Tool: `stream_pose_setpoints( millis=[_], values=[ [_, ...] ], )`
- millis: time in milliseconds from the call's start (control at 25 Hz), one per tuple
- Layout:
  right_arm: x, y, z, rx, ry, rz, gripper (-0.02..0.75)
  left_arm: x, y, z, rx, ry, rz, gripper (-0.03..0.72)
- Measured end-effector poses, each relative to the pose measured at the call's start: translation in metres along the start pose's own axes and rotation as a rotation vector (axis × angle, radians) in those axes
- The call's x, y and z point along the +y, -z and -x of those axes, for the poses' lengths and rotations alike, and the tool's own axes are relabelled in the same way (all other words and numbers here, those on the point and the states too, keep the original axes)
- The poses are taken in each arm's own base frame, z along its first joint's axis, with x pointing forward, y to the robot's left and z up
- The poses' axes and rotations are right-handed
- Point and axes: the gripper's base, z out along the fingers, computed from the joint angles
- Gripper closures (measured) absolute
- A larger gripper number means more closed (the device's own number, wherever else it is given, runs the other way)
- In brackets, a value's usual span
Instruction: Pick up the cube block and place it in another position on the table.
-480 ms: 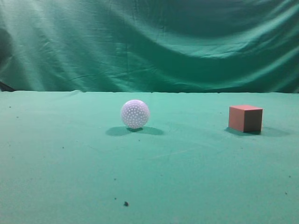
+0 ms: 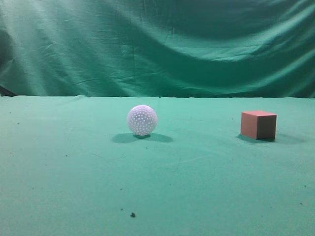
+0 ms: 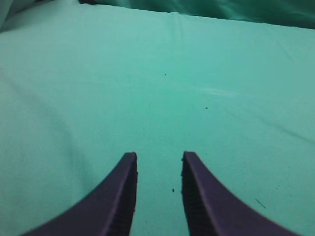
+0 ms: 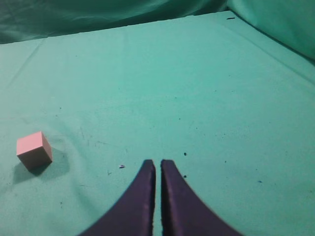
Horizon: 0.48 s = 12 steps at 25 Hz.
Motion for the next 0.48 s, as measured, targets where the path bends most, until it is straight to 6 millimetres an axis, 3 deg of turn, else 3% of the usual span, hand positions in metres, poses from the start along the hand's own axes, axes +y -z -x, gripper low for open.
stream_pose_setpoints(
  millis=[320, 480],
  values=[
    [0.0, 0.0, 0.001, -0.012, 0.002, 0.002, 0.738, 0.0, 0.0, 0.0, 0.0, 0.0, 0.0, 0.426],
    [0.004, 0.001, 0.013, -0.148, -0.084, 0.056, 0.738, 0.0, 0.0, 0.0, 0.0, 0.0, 0.0, 0.426]
  ],
)
